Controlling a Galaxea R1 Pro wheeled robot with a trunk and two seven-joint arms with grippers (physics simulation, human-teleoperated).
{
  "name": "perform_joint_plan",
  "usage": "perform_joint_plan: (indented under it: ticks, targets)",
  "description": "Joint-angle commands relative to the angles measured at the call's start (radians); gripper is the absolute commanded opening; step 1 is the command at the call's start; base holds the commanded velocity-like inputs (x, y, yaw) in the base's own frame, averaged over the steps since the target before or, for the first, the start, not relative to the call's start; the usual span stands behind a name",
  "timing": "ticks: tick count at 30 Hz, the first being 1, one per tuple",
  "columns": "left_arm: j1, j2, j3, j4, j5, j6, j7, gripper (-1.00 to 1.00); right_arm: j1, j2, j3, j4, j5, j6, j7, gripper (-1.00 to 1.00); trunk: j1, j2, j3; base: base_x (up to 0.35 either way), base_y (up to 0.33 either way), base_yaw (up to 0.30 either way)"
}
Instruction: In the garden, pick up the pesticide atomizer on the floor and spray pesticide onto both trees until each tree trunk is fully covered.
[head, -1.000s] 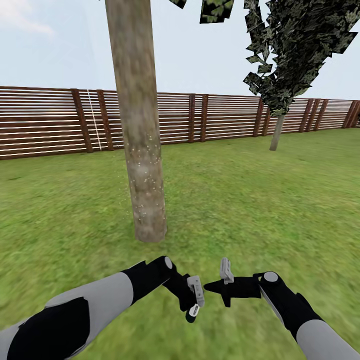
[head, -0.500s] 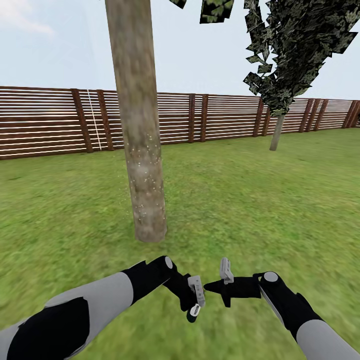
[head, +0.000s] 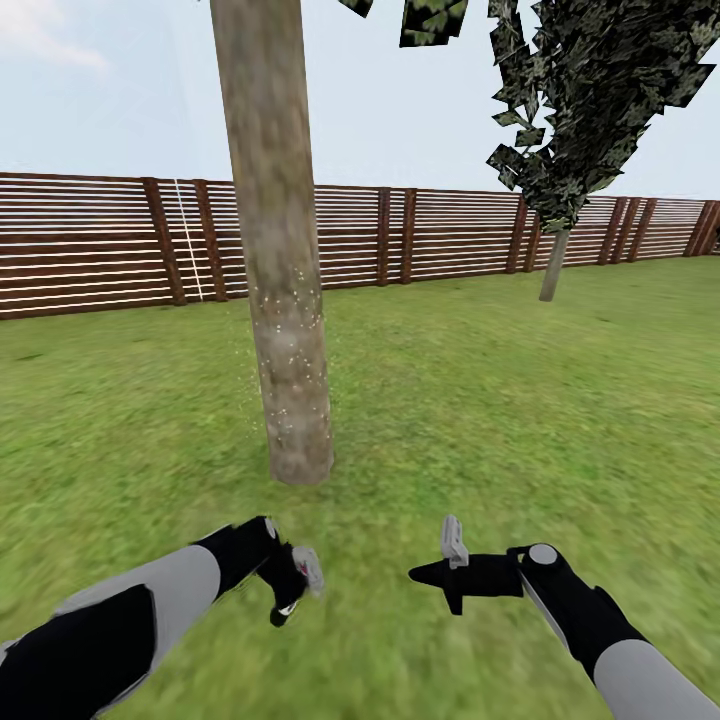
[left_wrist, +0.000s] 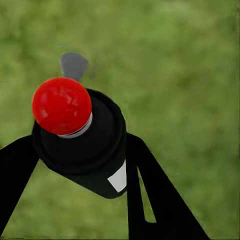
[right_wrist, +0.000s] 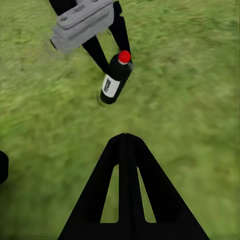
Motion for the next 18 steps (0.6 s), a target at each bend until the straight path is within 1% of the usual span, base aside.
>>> perform_joint_plan:
  ticks: [1, 2, 4, 5, 6, 7, 8, 9, 11, 12, 13, 14, 15, 16, 17, 18]
  targets:
    - [0.001, 0.012, 0.009, 0.002, 0.079, 0.006, 0.024, -1.00, -0.001, -0.001, 0.001, 0.001, 0.005, -0.006, 0.000, -1.00, 0.000, 0.000, -0.001, 0.000, 0.000, 0.000]
    - [0.025, 0.021, 0.016, 0.004, 0.175, -0.009, 0.045, -1.00, -0.001, -0.002, -0.001, 0.002, 0.004, -0.006, -0.001, -1.00, 0.000, 0.000, -0.001, 0.000, 0.000, 0.000]
    - [0.040, 0.024, 0.019, 0.010, 0.220, -0.016, 0.062, -1.00, -0.001, -0.004, -0.005, 0.008, 0.002, -0.005, -0.007, -1.00, 0.000, 0.000, -0.001, 0.000, 0.000, 0.000]
    - [0.045, 0.026, 0.023, 0.029, 0.248, -0.018, 0.097, -1.00, -0.001, -0.005, -0.007, 0.037, 0.002, -0.005, -0.018, -1.00, 0.000, 0.000, -0.001, 0.000, 0.000, 0.000]
    - [0.051, 0.026, 0.029, 0.051, 0.286, -0.028, 0.137, -1.00, 0.000, -0.006, -0.007, 0.097, 0.001, -0.005, -0.042, -1.00, 0.000, 0.000, -0.001, 0.000, 0.000, 0.000]
    - [0.064, 0.026, 0.041, 0.073, 0.360, -0.063, 0.188, -1.00, 0.000, -0.006, -0.008, 0.196, -0.001, -0.006, -0.098, -1.00, 0.000, 0.000, -0.001, 0.000, 0.000, 0.000]
    - [0.080, 0.028, 0.051, 0.090, 0.458, -0.121, 0.244, -1.00, 0.000, -0.008, -0.008, 0.309, -0.003, -0.012, -0.183, 1.00, 0.000, 0.000, -0.001, 0.000, 0.000, 0.000]
    - [0.102, 0.037, 0.056, 0.098, 0.564, -0.184, 0.306, -1.00, 0.000, -0.010, -0.008, 0.415, -0.005, -0.021, -0.269, 1.00, 0.000, 0.000, -0.001, 0.000, 0.000, 0.000]
    - [0.145, 0.049, 0.060, 0.103, 0.705, -0.268, 0.402, -1.00, 0.001, -0.013, -0.011, 0.536, -0.020, -0.054, -0.371, 1.00, 0.000, 0.000, -0.001, 0.000, 0.000, 0.000]
    - [0.186, 0.054, 0.061, 0.105, 0.801, -0.338, 0.476, -1.00, 0.003, -0.026, -0.013, 0.602, -0.056, -0.098, -0.451, 1.00, 0.000, 0.000, -0.001, 0.000, 0.000, 0.000]
    - [0.228, 0.056, 0.061, 0.106, 0.877, -0.401, 0.547, -1.00, 0.004, -0.053, -0.014, 0.641, -0.116, -0.139, -0.530, 1.00, 0.000, 0.000, -0.001, 0.000, 0.000, 0.000]
    - [0.265, 0.057, 0.062, 0.106, 0.935, -0.446, 0.611, -1.00, 0.004, -0.082, -0.015, 0.661, -0.196, -0.168, -0.608, 1.00, 0.000, 0.000, -0.001, 0.000, 0.000, 0.000]
    - [0.299, 0.058, 0.062, 0.107, 0.983, -0.476, 0.660, -1.00, 0.004, -0.103, -0.015, 0.671, -0.284, -0.194, -0.685, 1.00, 0.000, 0.000, -0.001, 0.000, 0.000, 0.000]
    - [0.337, 0.058, 0.062, 0.107, 1.029, -0.501, 0.690, -1.00, 0.004, -0.115, -0.015, 0.677, -0.361, -0.233, -0.765, 1.00, 0.000, 0.000, -0.001, 0.000, 0.000, 0.000]
    - [0.372, 0.058, 0.063, 0.107, 1.077, -0.534, 0.705, -1.00, 0.005, -0.121, -0.015, 0.680, -0.416, -0.289, -0.851, 1.00, 0.000, 0.000, -0.001, 0.000, 0.000, 0.000]
    - [0.399, 0.059, 0.063, 0.107, 1.123, -0.568, 0.715, -1.00, 0.008, -0.123, -0.015, 0.682, -0.454, -0.350, -0.937, 1.00, 0.000, 0.000, -0.001, 0.000, 0.000, 0.000]
